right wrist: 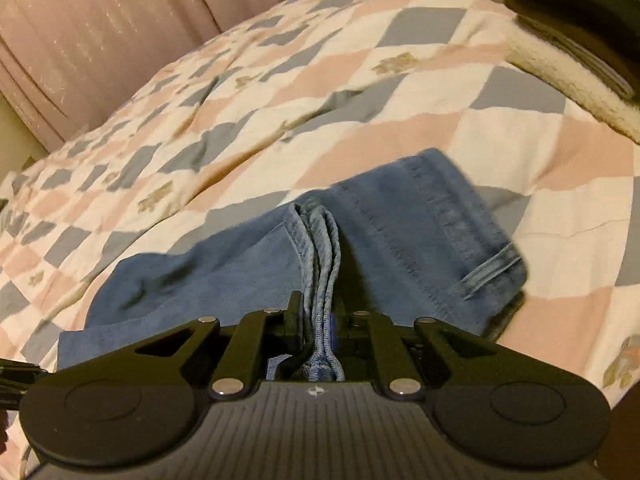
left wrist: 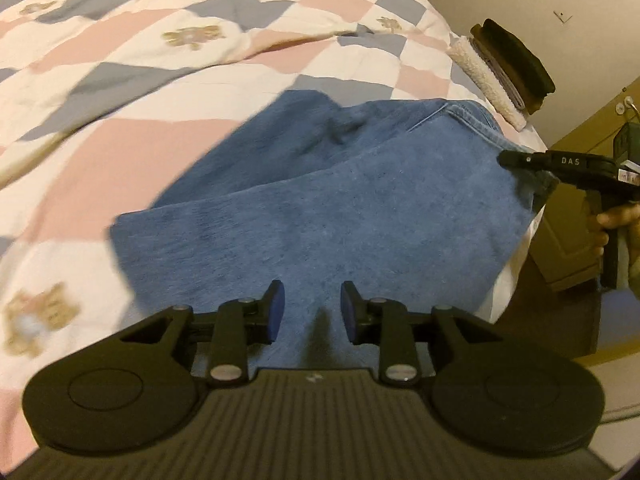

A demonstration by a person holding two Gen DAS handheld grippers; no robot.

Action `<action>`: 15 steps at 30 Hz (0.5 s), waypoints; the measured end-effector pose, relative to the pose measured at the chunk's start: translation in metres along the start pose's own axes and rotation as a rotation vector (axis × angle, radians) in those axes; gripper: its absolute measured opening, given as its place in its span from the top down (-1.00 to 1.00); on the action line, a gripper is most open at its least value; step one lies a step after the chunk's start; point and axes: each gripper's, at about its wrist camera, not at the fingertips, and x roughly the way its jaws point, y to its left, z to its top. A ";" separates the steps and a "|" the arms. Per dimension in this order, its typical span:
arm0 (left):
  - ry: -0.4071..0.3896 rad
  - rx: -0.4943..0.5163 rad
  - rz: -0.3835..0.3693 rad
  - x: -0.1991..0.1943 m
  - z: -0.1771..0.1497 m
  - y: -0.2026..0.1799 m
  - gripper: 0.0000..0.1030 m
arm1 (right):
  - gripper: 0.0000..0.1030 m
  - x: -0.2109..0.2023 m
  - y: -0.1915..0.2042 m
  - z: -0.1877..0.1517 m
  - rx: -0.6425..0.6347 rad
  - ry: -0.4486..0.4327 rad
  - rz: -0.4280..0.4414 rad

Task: Fold clothes
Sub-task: 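Carry the hems onto the waistband with the right tool, folding the jeans in half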

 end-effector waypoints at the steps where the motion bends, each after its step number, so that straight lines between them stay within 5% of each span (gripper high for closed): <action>1: 0.001 -0.001 0.012 0.005 0.002 -0.006 0.51 | 0.79 -0.007 -0.008 0.001 -0.021 -0.016 0.014; 8: 0.012 -0.026 0.100 0.021 0.007 -0.034 0.50 | 0.80 -0.031 -0.049 0.025 -0.058 -0.166 0.091; 12: 0.026 -0.035 0.151 0.032 0.007 -0.042 0.47 | 0.79 0.001 -0.076 0.020 -0.020 -0.102 0.092; 15: 0.032 -0.036 0.181 0.037 0.007 -0.046 0.47 | 0.80 -0.006 -0.078 0.023 -0.016 -0.163 0.118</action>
